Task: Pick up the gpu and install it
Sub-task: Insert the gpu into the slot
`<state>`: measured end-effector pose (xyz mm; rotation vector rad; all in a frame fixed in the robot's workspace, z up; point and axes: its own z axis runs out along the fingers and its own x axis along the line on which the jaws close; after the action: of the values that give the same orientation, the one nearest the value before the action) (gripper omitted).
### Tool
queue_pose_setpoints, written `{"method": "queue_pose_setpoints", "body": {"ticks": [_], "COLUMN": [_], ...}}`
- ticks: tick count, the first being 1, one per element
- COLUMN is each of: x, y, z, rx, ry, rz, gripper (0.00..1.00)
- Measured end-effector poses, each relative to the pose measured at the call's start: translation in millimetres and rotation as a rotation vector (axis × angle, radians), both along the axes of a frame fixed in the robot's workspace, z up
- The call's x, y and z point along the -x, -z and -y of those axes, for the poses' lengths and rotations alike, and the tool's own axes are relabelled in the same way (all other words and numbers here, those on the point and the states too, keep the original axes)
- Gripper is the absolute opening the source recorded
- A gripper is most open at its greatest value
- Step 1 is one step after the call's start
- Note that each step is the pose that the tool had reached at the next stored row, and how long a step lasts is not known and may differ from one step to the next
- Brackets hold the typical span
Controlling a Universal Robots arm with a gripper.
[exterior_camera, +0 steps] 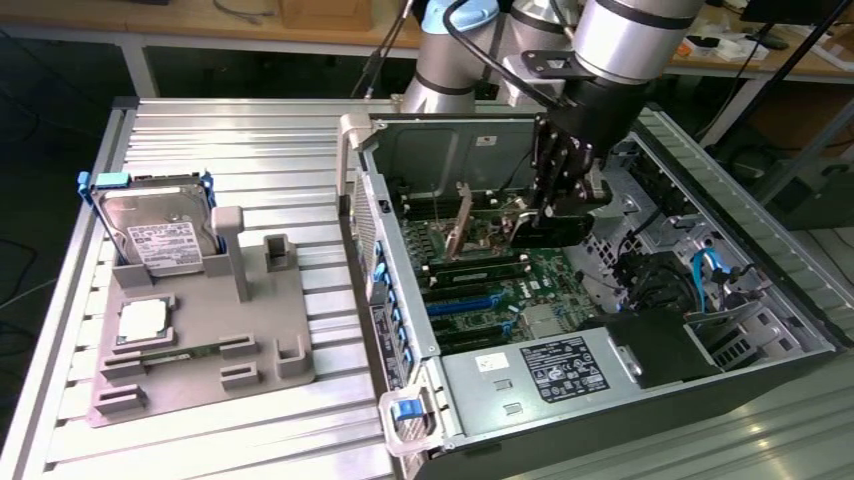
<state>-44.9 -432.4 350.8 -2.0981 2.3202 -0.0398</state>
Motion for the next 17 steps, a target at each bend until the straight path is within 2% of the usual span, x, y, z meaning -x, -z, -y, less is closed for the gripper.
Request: {"method": "queue_pose_setpoints", "body": {"ticks": [6, 10, 12, 15, 17], "x": [11.8, 23.2, 25.3, 26.9, 29.1], "y": [7.0, 10.4, 12.4, 17.0, 20.8], "z": [1.3, 1.7, 4.3, 11.7, 13.2], "rx": [0.0009, 0.0008, 0.001, 0.001, 0.0007], "ry": [-0.009, -0.009, -0.009, -0.009, -0.009], "rz": [-0.0014, 0.0032, 0.0034, 0.0034, 0.0036], "gripper": [0.27, 0.27, 0.27, 0.27, 0.27]}}
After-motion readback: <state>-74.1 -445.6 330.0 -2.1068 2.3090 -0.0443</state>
